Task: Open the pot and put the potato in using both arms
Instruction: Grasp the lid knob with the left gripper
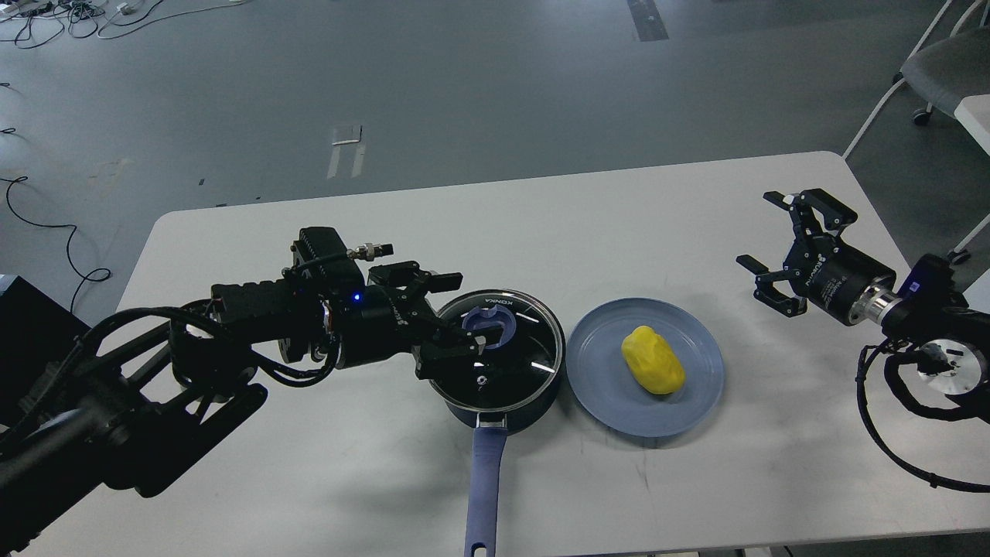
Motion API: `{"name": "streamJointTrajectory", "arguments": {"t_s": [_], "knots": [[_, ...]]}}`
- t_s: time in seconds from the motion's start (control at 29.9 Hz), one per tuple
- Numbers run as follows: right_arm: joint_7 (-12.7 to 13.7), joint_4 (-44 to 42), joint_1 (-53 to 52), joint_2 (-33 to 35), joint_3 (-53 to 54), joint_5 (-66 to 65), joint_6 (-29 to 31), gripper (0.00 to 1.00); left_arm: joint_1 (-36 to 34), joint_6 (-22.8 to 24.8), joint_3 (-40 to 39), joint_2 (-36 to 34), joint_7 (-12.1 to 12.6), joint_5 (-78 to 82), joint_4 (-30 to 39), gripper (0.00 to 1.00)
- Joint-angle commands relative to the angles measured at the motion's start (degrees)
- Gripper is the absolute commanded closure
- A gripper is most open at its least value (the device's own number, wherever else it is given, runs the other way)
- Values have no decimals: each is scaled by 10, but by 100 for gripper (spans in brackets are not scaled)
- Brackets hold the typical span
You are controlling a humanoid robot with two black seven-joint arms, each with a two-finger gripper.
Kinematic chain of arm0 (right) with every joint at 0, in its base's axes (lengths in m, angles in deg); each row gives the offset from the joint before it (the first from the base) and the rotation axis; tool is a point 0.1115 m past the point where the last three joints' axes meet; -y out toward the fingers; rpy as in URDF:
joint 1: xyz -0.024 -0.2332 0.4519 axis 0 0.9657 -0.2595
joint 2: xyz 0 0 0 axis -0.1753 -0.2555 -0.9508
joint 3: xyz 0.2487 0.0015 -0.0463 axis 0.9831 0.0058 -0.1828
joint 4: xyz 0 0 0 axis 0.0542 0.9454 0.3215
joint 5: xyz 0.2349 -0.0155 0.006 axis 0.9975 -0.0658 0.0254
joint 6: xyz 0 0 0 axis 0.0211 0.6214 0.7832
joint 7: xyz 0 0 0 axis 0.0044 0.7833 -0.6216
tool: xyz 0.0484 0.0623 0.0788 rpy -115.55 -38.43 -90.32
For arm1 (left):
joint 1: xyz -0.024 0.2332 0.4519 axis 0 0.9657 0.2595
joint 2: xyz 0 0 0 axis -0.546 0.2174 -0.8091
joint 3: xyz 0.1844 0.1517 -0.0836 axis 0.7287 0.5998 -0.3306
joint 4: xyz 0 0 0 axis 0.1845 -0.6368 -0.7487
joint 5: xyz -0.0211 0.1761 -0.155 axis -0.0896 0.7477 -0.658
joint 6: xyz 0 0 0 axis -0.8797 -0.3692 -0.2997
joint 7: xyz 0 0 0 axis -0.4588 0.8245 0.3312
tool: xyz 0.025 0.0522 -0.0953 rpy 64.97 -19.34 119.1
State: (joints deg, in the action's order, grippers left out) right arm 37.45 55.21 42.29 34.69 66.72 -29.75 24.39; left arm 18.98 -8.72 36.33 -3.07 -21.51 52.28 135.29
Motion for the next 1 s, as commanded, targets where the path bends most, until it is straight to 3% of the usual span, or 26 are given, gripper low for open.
{"name": "streamJointTrajectory", "arguments": {"t_s": [0.0,0.8,0.97], "knots": [[0,0,0,0,-1,0,0,0,0,0,10,13,0,0,-18,2],[0,4,2,1,-9,0,0,0,3,-1,28,33,0,0,-34,2],[0,4,2,1,-9,0,0,0,3,-2,28,32,0,0,-34,6]]}}
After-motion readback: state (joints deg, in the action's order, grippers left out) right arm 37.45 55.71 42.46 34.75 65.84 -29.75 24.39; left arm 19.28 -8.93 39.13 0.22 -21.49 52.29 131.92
